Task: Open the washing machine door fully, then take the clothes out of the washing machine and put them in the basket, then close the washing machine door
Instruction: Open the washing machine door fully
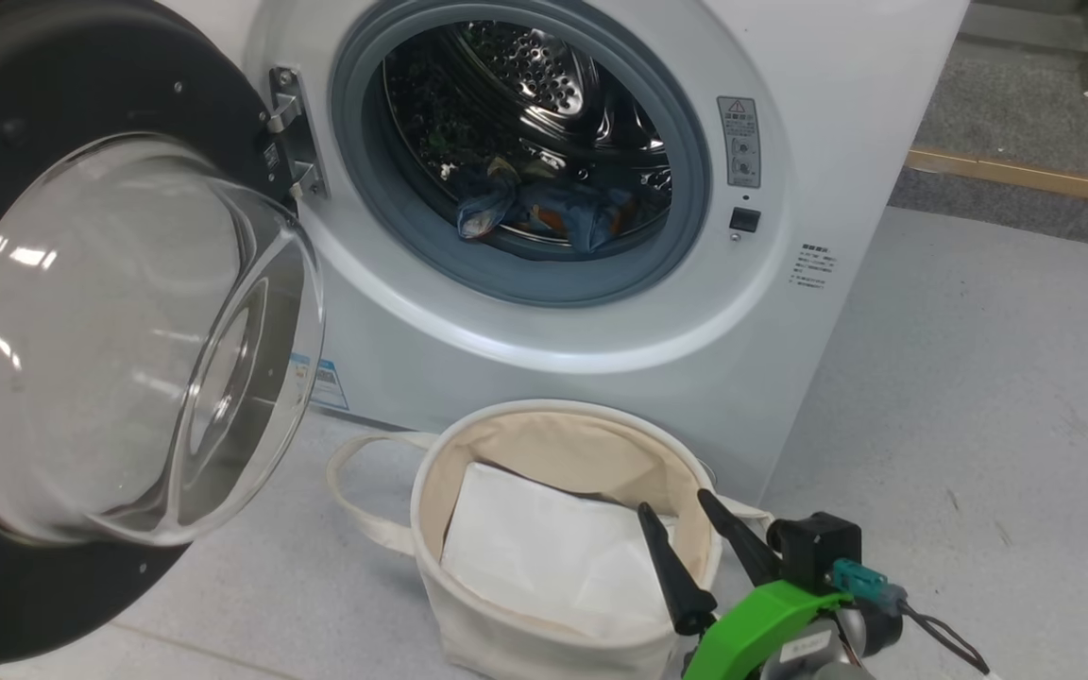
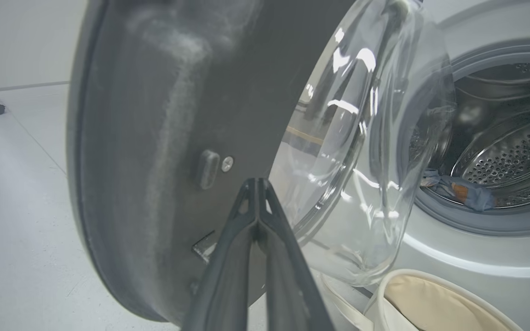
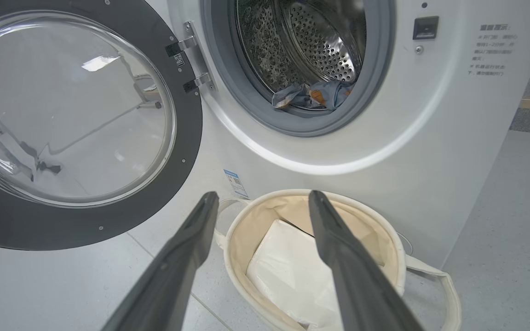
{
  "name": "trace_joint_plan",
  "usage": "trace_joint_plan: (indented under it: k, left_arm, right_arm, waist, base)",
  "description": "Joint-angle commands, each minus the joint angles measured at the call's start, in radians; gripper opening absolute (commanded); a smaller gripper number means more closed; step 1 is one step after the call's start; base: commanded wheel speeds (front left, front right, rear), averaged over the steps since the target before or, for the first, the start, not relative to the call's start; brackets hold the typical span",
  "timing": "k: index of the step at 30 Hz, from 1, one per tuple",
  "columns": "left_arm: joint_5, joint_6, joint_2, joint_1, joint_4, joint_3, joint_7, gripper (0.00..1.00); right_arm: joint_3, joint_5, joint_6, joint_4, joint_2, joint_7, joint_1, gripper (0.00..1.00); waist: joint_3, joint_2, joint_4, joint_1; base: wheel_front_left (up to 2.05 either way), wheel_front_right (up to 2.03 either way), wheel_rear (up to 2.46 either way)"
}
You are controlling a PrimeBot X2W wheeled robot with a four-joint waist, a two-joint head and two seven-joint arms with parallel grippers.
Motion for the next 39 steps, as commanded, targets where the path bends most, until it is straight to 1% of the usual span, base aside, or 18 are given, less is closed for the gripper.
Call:
trace_joint_plan:
  k: [1, 6, 9, 11, 12, 13, 16, 20, 25, 32, 36, 39]
  left_arm:
    - [0.02, -0.004, 0.03, -0.039, -0.037, 0.04, -0.01, 0.0]
    - [0.068, -0.012, -0.012, -0.014, -0.138, 0.001, -0.012, 0.0]
    - [0.089, -0.013, -0.053, 0.007, -0.219, -0.044, -0.013, 0.0]
    - [0.098, -0.006, -0.079, 0.021, -0.257, -0.074, -0.007, 0.0]
    - [0.102, -0.003, -0.088, 0.025, -0.27, -0.088, -0.001, 0.08]
    - [0.103, 0.003, -0.096, 0.029, -0.28, -0.099, 0.008, 1.0]
    - [0.116, 0.017, -0.104, 0.035, -0.305, -0.118, 0.021, 1.0]
    - [0.144, 0.025, -0.104, 0.035, -0.332, -0.144, 0.022, 1.0]
    - [0.177, 0.031, -0.11, 0.027, -0.356, -0.18, 0.02, 1.0]
    - [0.176, 0.042, -0.125, 0.015, -0.373, -0.194, 0.022, 1.0]
    - [0.177, 0.046, -0.129, 0.017, -0.376, -0.2, 0.022, 1.0]
    - [0.175, 0.047, -0.132, 0.018, -0.375, -0.202, 0.021, 1.0]
  right_arm:
    - [0.013, 0.002, 0.007, -0.028, 0.015, -0.013, -0.042, 1.0]
    - [0.01, -0.001, 0.007, -0.03, 0.016, -0.016, -0.044, 1.0]
    - [0.011, -0.002, 0.007, -0.032, 0.016, -0.018, -0.042, 1.0]
    - [0.012, -0.002, 0.007, -0.031, 0.016, -0.018, -0.041, 1.0]
    - [0.013, -0.001, 0.007, -0.031, 0.016, -0.018, -0.041, 1.0]
    - [0.013, 0.0, 0.007, -0.033, 0.016, -0.019, -0.041, 1.0]
    - [0.013, -0.002, 0.007, -0.037, 0.016, -0.023, -0.041, 1.0]
    - [0.011, -0.006, 0.007, -0.045, 0.016, -0.027, -0.045, 1.0]
    - [0.003, -0.021, 0.007, -0.06, 0.016, -0.027, -0.054, 1.0]
    - [-0.007, -0.059, 0.007, -0.092, 0.016, -0.026, -0.091, 1.0]
    - [-0.013, -0.063, 0.007, -0.103, 0.016, -0.026, -0.082, 1.0]
    - [-0.016, -0.066, 0.007, -0.109, 0.016, -0.025, -0.079, 1.0]
  waist:
    - [-0.001, 0.0, 0.002, 0.0]
    - [-0.004, 0.0, 0.018, 0.0]
    - [-0.005, 0.0, 0.026, 0.0]
    - [-0.006, 0.0, 0.027, 0.0]
    - [-0.006, 0.0, 0.025, 0.0]
    - [-0.006, 0.0, 0.024, 0.0]
    - [-0.004, 0.0, 0.011, 0.0]
    - [0.006, 0.0, -0.012, 0.0]
    - [0.025, 0.0, -0.061, 0.0]
    - [0.054, 0.0, -0.158, 0.0]
    - [0.058, 0.0, -0.191, 0.0]
    - [0.06, 0.0, -0.203, 0.0]
  base:
    - [0.0, 0.0, 0.0]
    - [0.0, 0.0, 0.0]
    - [0.0, 0.0, 0.0]
    - [0.0, 0.0, 0.0]
    - [0.0, 0.0, 0.0]
    - [0.0, 0.0, 0.0]
    - [0.0, 0.0, 0.0]
    - [0.0, 0.0, 0.0]
    - [0.0, 0.0, 0.0]
    - [0.0, 0.0, 0.0]
    - [0.0, 0.0, 0.0]
    - [0.0, 0.0, 0.0]
